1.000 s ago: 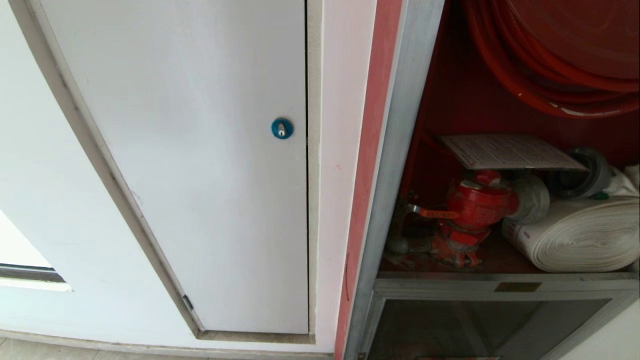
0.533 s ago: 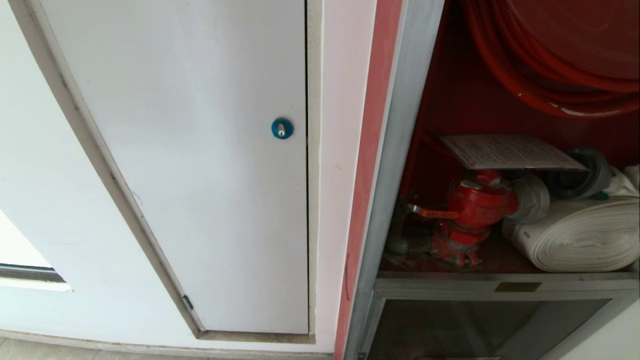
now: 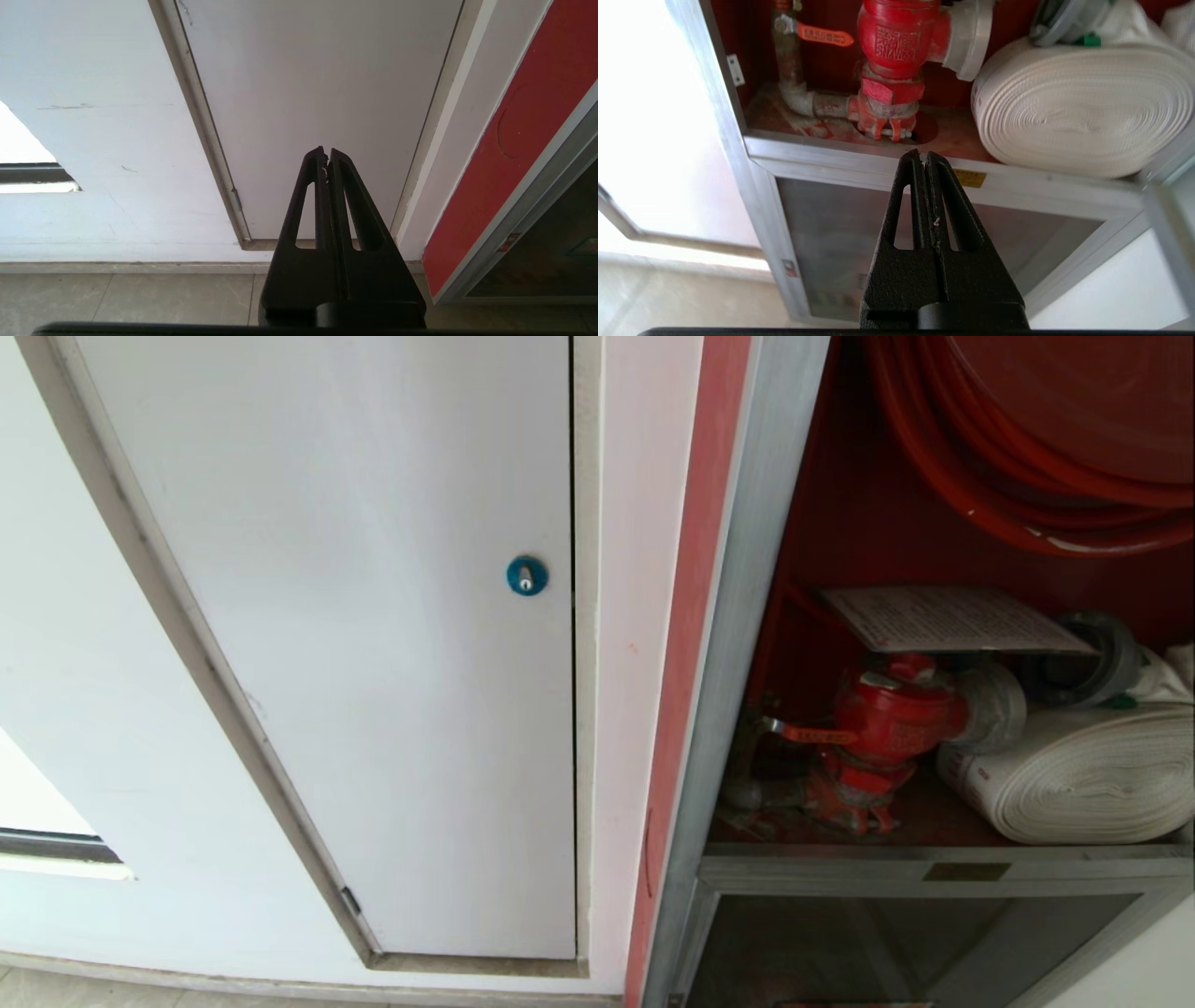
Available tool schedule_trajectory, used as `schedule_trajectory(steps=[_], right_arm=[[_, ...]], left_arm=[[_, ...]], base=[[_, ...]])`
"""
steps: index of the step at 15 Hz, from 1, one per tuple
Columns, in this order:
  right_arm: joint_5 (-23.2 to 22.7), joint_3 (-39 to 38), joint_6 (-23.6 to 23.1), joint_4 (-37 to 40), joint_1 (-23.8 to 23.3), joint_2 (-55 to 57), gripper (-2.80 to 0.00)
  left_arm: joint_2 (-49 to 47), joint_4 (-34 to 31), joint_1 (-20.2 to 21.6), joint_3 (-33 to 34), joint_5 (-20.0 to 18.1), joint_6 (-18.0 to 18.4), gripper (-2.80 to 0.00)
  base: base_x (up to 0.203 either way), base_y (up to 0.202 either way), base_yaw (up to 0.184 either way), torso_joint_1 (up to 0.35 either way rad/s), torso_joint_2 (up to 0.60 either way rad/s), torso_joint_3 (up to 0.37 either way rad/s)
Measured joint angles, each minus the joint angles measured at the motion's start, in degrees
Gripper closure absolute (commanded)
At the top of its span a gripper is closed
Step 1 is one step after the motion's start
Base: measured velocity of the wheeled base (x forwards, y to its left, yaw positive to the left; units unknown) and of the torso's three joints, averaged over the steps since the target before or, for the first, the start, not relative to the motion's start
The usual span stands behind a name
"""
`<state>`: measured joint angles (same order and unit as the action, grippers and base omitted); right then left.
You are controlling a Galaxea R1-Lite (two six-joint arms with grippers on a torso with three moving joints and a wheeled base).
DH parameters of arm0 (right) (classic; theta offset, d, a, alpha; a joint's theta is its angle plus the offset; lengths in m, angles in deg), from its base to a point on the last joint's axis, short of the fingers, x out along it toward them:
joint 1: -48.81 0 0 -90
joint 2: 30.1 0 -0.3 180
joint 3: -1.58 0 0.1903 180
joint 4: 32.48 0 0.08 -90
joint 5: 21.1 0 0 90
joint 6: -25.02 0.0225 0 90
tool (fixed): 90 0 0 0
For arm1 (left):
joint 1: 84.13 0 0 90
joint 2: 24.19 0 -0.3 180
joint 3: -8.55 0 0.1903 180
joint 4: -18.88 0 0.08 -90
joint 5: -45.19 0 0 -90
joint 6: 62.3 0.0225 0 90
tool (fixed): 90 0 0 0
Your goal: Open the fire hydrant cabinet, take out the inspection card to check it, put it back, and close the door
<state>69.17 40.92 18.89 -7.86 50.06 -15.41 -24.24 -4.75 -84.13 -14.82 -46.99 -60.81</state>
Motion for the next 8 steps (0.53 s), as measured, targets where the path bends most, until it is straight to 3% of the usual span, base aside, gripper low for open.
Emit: schedule_trajectory(steps=[8], right_arm=[[-0.57,8.39,-16.99,0.16,0.3,15.14,0.0]], left_arm=[[0.0,0.02,0.0,0.0,-0.02,0.0,0.0]], base=[[0.0,0.0,0.0,0.0,0.0,0.0]])
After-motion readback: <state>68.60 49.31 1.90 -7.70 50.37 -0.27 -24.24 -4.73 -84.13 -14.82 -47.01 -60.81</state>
